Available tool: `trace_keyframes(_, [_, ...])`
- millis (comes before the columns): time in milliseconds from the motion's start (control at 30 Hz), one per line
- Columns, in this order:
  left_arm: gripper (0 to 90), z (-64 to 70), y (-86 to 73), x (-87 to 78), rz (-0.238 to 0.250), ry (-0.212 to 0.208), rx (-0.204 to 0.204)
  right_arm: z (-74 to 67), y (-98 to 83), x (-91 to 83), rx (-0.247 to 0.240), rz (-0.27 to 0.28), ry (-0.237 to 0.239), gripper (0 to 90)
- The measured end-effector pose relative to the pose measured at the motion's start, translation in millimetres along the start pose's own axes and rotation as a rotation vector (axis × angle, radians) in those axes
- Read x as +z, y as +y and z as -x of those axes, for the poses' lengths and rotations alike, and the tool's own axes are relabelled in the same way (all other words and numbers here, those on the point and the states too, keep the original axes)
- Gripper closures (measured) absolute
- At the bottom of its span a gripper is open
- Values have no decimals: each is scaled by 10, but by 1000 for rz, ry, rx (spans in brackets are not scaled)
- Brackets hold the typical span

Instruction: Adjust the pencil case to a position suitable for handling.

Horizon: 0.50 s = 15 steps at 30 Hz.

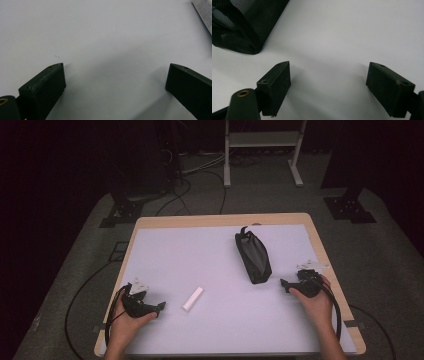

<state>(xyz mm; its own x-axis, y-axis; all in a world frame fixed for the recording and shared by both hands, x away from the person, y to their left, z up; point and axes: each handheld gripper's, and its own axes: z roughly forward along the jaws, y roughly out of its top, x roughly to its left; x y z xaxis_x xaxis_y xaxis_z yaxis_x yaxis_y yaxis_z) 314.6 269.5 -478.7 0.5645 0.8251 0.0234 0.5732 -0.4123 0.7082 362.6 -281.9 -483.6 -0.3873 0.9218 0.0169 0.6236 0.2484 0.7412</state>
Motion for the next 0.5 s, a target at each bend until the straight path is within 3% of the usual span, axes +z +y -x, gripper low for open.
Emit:
trace_keyframes(400, [18,-1,-2,1,1,-1,-2,0,2,-3,1,-1,0,195])
trace_keyframes(500, [18,-2,-1,0,0,-1,0,-6,8,-27,2,-5,-5,259])
